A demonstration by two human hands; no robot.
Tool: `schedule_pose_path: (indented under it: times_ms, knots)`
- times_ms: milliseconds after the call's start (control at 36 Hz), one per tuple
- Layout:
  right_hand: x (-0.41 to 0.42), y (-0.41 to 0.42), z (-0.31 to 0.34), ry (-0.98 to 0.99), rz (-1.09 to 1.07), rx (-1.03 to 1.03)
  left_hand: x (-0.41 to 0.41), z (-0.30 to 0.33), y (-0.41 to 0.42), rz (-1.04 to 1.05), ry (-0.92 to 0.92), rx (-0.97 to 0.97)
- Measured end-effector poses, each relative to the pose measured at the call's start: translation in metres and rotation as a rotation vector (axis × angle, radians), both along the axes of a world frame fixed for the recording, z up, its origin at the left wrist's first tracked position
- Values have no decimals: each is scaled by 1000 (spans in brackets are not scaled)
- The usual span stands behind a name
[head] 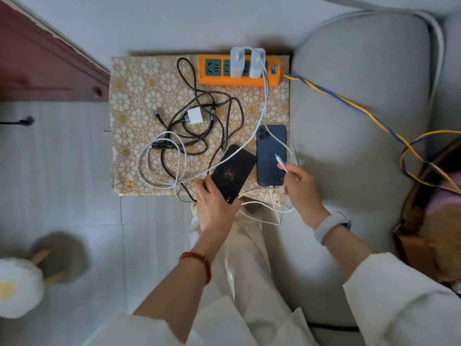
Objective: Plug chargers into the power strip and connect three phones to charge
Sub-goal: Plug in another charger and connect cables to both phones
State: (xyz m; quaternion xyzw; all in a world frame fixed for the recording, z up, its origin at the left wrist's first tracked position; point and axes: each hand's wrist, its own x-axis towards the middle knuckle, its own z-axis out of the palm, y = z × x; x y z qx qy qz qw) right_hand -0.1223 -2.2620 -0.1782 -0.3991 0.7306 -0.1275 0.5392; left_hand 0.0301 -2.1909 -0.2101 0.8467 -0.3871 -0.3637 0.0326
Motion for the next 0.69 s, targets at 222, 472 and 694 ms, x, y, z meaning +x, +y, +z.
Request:
schedule_pose_path:
  times_ms: [222,472,694]
  knots:
    - [16,-13,7,-11,179,116,56,21,33,-232,151,-112]
    - [43,-13,23,-95,396,141,82,30,21,-424,222,-224]
    - [50,-4,39,-143,195,116,72,52,11,376,539,-221]
